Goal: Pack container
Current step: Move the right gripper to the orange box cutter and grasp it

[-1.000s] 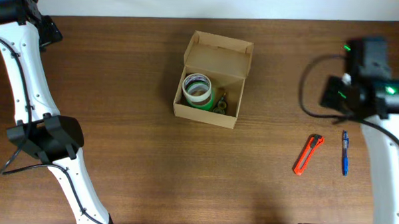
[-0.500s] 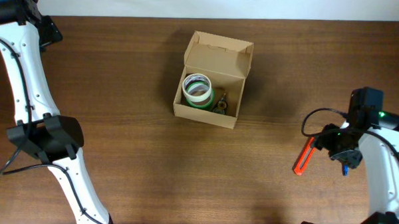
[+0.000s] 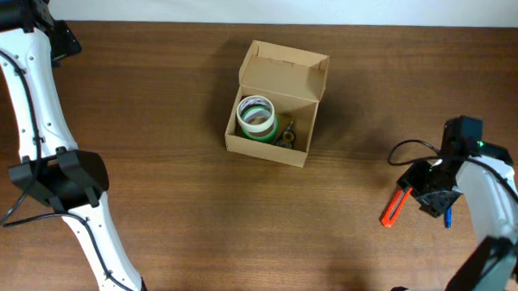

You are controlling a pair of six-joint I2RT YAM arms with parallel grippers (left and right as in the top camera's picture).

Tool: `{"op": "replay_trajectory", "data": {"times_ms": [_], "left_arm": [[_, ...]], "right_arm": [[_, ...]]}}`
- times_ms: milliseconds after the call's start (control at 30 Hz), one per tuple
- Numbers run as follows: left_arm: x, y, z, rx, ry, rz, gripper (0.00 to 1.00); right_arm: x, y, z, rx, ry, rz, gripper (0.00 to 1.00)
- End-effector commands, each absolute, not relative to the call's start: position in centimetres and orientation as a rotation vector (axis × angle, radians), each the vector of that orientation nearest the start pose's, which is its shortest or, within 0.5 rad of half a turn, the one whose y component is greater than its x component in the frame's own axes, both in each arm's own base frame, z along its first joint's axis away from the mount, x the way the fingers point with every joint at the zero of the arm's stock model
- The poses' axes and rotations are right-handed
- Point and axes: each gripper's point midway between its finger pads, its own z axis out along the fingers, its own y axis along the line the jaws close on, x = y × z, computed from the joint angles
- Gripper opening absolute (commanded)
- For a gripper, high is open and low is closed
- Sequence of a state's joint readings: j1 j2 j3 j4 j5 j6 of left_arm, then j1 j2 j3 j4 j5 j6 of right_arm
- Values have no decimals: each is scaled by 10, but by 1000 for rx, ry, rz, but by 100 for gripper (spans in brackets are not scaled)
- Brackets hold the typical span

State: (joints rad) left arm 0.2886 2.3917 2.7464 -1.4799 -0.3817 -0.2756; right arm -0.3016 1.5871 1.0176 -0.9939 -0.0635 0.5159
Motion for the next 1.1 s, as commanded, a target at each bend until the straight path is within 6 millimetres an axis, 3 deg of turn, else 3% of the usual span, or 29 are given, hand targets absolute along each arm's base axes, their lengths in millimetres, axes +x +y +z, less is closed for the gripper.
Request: {"op": "replay_trajectory", "data": {"times_ms": [0,167,467,1000,1067], "left_arm": [[478,211,240,-840,2494,516,100],[478,211,240,-840,2494,516,100],[478,211,240,-840,2494,516,100],[478,211,240,-840,2494,516,100],[478,211,240,-840,2494,517,100]], "right_arm": [[256,-66,32,1343,2896,126,61],[258,-63,12,1354,2943,138,61],[257,-48,-13,1144,3100,133,61],[260,-50,-23,1139,3105,88,26],[260,-50,-23,1139,3105,88,15]]}}
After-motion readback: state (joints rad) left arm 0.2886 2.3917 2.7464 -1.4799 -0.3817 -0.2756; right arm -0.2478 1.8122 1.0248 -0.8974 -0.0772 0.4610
